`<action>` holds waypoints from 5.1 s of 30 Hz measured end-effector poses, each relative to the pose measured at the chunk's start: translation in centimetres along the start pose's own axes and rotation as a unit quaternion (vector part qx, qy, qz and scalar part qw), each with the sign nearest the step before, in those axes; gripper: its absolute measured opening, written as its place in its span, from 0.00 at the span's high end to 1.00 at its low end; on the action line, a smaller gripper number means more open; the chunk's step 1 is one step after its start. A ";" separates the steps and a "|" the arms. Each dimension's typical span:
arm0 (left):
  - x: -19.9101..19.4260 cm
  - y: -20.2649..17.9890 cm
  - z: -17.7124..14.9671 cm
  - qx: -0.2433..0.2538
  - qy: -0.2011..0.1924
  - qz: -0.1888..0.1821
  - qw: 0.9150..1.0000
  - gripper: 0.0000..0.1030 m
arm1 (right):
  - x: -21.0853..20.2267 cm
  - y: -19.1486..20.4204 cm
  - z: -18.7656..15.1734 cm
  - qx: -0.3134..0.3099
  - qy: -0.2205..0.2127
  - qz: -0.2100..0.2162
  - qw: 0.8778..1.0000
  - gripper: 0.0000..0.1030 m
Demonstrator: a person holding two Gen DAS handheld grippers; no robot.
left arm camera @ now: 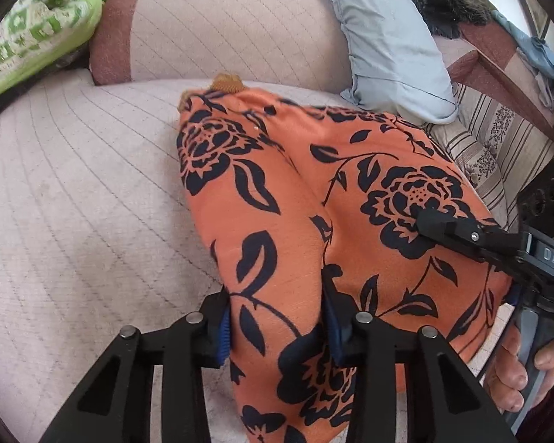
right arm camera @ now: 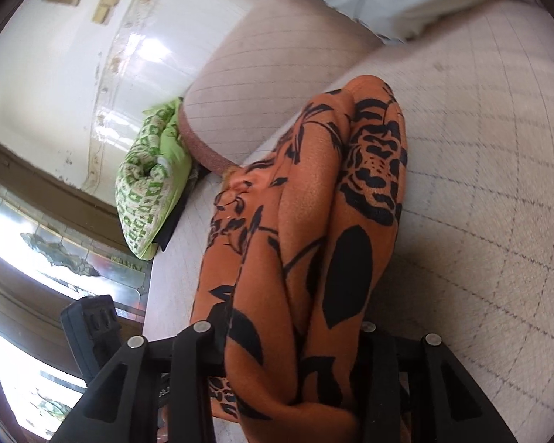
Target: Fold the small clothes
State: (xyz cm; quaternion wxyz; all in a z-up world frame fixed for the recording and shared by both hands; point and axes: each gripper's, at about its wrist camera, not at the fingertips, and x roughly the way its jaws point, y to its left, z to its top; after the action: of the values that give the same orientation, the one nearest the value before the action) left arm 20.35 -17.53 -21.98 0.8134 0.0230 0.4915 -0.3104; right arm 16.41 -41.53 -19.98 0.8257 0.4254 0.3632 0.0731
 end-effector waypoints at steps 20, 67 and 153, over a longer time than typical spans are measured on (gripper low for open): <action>-7.6 1.9 -0.3 0.005 -0.066 0.047 0.997 0.60 | 1.0 9.9 -3.7 -0.081 -0.007 0.042 0.996 0.62; -22.7 -3.3 -13.9 -0.008 -0.141 0.271 0.952 0.18 | -14.7 12.1 -16.2 -0.156 -0.052 -0.174 0.971 0.37; -34.6 -8.9 -15.9 0.007 -0.184 0.268 0.946 0.08 | -24.6 21.5 -20.4 -0.213 -0.138 -0.177 0.951 0.34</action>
State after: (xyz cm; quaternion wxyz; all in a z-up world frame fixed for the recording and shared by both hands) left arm -8.03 -2.62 0.39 0.9425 0.1025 0.3071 -0.0832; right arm -10.91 -25.35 1.88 0.9390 0.1743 0.2909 -0.0577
